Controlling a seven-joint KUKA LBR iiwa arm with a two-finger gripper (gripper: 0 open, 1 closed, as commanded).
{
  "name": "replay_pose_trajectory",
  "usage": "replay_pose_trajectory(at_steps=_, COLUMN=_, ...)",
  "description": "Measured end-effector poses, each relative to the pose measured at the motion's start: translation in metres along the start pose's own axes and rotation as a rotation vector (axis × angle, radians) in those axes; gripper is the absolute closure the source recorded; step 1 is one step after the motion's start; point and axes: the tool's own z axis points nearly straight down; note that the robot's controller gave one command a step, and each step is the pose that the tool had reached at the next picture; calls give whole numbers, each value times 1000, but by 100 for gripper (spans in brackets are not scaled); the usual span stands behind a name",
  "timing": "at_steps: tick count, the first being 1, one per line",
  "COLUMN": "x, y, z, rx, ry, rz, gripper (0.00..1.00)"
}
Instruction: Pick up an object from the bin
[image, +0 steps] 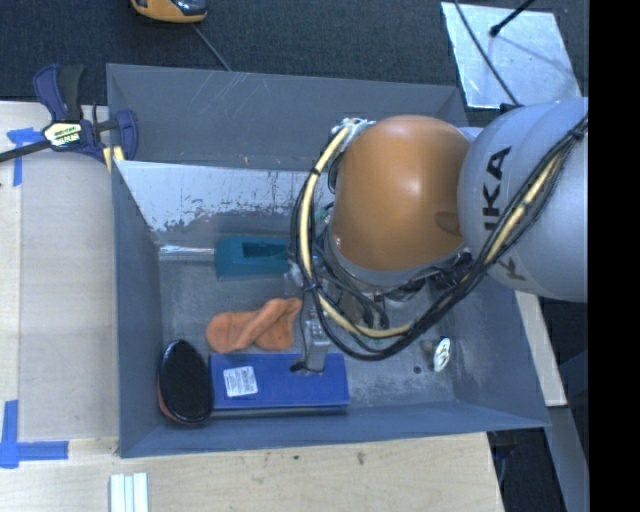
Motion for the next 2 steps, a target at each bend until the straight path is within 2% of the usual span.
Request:
replay_pose_trajectory(at_steps=1, x=-2, y=-1, z=-5, rx=-2, ry=-9, rz=3, gripper=0)
replay_pose_trajectory(at_steps=2, x=-26, y=-7, z=48, rx=-3, ry=-16, rz=-1, gripper=0)
